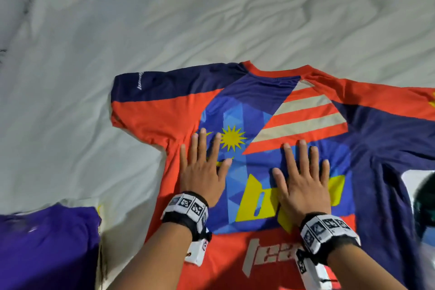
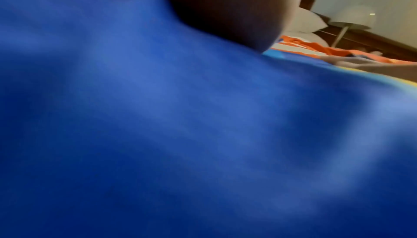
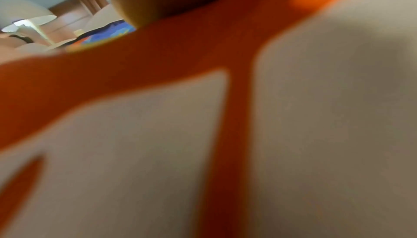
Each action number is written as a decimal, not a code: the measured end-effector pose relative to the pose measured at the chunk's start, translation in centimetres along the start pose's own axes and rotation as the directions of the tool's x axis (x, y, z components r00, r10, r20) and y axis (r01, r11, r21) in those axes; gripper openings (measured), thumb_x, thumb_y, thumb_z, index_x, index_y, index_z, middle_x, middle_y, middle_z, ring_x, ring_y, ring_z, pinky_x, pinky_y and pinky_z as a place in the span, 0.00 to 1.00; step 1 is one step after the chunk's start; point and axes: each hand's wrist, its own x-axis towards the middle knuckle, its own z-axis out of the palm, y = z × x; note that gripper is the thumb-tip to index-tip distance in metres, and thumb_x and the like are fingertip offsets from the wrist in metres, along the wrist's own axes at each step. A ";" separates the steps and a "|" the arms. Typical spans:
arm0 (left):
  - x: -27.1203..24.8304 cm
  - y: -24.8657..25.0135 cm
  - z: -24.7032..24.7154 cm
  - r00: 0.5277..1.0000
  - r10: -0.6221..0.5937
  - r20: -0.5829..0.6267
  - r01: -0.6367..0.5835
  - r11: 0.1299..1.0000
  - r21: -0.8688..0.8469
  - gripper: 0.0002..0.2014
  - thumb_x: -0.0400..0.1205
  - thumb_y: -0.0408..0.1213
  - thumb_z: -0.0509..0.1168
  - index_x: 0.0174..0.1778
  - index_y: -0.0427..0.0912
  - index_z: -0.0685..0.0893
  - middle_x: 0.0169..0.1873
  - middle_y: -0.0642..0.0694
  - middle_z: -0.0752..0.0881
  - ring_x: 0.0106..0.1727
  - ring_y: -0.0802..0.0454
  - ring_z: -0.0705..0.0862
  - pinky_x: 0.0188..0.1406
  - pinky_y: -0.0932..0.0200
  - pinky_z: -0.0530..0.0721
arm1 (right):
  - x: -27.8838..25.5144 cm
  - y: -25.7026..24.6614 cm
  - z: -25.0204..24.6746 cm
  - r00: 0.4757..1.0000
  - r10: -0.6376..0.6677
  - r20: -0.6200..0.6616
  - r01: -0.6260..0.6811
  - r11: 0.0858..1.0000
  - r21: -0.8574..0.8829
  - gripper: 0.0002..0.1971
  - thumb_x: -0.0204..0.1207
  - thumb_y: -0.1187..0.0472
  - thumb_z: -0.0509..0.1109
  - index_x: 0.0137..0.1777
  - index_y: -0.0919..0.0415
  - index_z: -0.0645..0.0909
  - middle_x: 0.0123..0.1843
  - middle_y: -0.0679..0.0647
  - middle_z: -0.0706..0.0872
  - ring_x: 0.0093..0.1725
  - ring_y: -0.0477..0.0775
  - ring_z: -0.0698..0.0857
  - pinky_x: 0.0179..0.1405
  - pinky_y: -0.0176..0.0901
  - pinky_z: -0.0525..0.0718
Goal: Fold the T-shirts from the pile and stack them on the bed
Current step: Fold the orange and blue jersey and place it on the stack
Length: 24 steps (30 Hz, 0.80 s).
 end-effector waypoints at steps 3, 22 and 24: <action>-0.6 -1.9 -1.1 0.983 -0.179 -0.024 0.178 0.983 -0.046 0.33 0.89 0.58 0.46 0.90 0.47 0.58 0.89 0.33 0.54 0.88 0.32 0.58 0.83 0.28 0.55 | 0.0 0.2 -0.3 0.991 0.132 0.024 -0.133 0.990 0.041 0.38 0.82 0.31 0.36 0.90 0.43 0.41 0.92 0.54 0.41 0.90 0.59 0.40 0.86 0.64 0.39; -14.9 -1.8 -0.9 0.999 0.035 -0.005 -0.035 0.997 -0.073 0.32 0.88 0.58 0.53 0.87 0.48 0.64 0.87 0.33 0.61 0.86 0.32 0.63 0.78 0.27 0.65 | -13.7 -3.4 3.4 0.996 0.027 0.081 -0.029 0.999 0.020 0.39 0.83 0.32 0.36 0.91 0.49 0.40 0.91 0.54 0.36 0.89 0.60 0.35 0.86 0.63 0.34; -16.7 -2.4 1.0 0.977 0.200 0.068 -0.199 0.980 -0.020 0.35 0.88 0.64 0.47 0.91 0.55 0.53 0.90 0.41 0.49 0.90 0.38 0.52 0.84 0.26 0.53 | -14.8 -2.9 3.4 0.991 0.009 0.135 -0.011 1.000 0.014 0.38 0.83 0.31 0.34 0.89 0.45 0.35 0.90 0.51 0.30 0.88 0.56 0.29 0.85 0.60 0.30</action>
